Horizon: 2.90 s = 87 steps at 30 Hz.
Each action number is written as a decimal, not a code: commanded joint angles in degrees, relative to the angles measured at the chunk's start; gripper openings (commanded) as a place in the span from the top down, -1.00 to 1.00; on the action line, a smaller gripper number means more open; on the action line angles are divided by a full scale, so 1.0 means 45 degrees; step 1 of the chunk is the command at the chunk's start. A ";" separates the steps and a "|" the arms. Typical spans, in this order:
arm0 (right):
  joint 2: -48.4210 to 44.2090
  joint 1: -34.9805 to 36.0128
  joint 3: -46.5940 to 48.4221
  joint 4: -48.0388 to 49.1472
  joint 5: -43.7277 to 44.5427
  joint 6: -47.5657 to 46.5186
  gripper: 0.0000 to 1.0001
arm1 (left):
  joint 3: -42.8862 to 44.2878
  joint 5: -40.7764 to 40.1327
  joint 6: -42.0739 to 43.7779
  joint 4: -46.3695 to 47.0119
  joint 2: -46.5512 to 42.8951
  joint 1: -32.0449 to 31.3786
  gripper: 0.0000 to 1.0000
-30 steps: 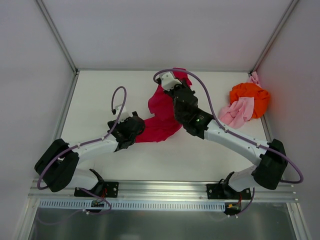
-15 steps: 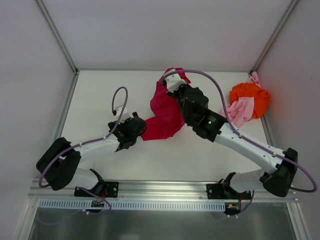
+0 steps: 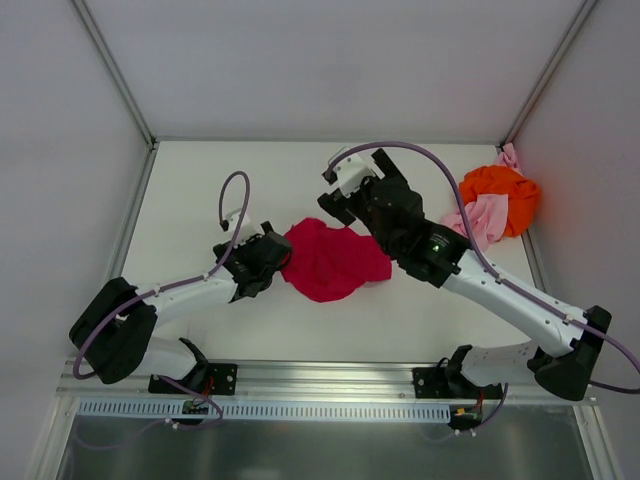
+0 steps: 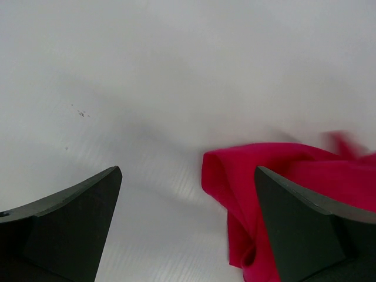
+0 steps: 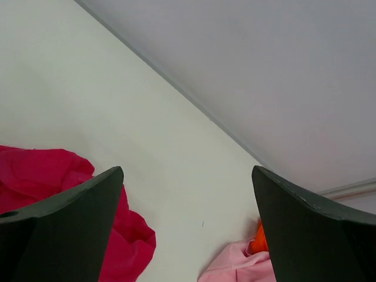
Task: Fold and stack the t-shirts
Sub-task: Flatten out the tshirt
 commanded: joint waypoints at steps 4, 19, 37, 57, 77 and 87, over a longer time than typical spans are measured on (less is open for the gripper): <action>-0.0573 -0.0054 -0.0183 -0.0020 0.0814 0.0139 -0.93 | 0.0643 -0.0496 -0.0305 -0.0094 -0.0155 -0.0155 -0.98; 0.0073 -0.1537 -0.2174 0.0370 0.1032 0.1954 -0.89 | 0.4428 0.3117 0.3698 0.1900 0.3417 -0.0428 -0.97; 0.1166 -0.1889 -0.2370 0.0527 0.0857 0.2890 -0.87 | 0.4803 -0.1566 0.3913 0.0299 0.1628 -0.2263 1.00; 0.2866 -0.2808 -0.2975 0.0879 0.1227 0.5685 -0.85 | 0.5448 -0.5925 -0.9555 -1.6024 -0.3962 -0.2147 1.00; 0.3608 -0.2906 -0.2722 -0.0020 -0.0198 0.6233 -0.83 | 0.3709 -0.4382 0.0126 -0.6695 -0.3282 -0.2049 -0.87; 0.3355 -0.2906 -0.3151 0.0273 -0.0550 0.6271 -0.82 | 0.4452 -0.1750 0.3075 -0.3591 -0.0725 -0.0292 -0.97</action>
